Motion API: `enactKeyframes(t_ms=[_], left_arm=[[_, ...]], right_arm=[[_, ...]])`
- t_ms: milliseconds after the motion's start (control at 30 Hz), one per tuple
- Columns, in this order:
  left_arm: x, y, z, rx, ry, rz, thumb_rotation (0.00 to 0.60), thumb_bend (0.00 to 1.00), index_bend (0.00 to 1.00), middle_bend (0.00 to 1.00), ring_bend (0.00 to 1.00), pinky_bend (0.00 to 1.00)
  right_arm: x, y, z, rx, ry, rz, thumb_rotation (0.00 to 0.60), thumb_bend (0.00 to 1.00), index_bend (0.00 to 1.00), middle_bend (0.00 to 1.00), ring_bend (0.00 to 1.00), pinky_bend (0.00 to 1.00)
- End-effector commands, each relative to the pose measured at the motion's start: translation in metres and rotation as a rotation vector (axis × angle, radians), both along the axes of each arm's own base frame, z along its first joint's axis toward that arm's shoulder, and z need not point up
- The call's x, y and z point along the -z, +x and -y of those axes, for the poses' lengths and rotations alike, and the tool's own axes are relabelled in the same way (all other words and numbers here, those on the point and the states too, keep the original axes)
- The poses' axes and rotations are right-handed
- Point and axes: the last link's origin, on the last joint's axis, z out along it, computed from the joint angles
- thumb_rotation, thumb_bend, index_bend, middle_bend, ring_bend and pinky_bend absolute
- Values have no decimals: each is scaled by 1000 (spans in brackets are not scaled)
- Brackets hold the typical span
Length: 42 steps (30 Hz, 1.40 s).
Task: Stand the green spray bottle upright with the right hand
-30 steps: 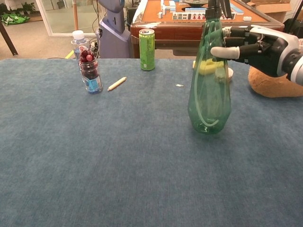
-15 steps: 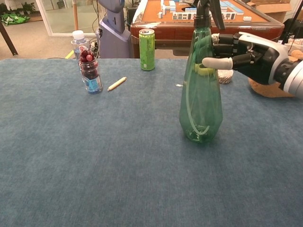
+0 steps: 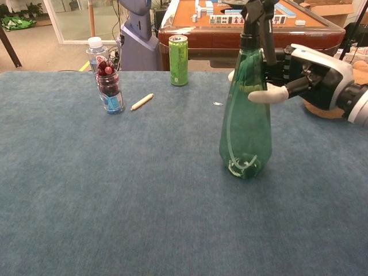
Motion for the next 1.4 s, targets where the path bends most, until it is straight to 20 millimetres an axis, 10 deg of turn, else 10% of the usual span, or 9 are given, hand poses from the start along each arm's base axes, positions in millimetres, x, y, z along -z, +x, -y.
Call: enactKeyframes(t_ms=[33,667,833,1000,1400], left_arm=[[1,1,0,0,-4,0,600,333,362,230,212,238],[3,3,-3,3,-12,-1,600,333,362,230,212,238],[2,2,-5,5,-10,-2,600,333,362,230,212,237],[3,4,-8,18,-17,1,600,333,362,231,212,238],[9,12,-18,59,-45,-6,600,333,362,230,212,237]], right_arm=[[-2,-2,-1,-6,-5,-9,600,0,494,300,170,140],[-48,-22,-13,-31,-48,-194,600,6,332,211,96,83],[-77,-36,-21,3,-129,-350,600,138,332,218,98,83],[-99,-54,-42,89,-235,-561,600,318,332,247,152,87],[-128,-96,-117,242,-393,-871,600,325,332,274,173,115]])
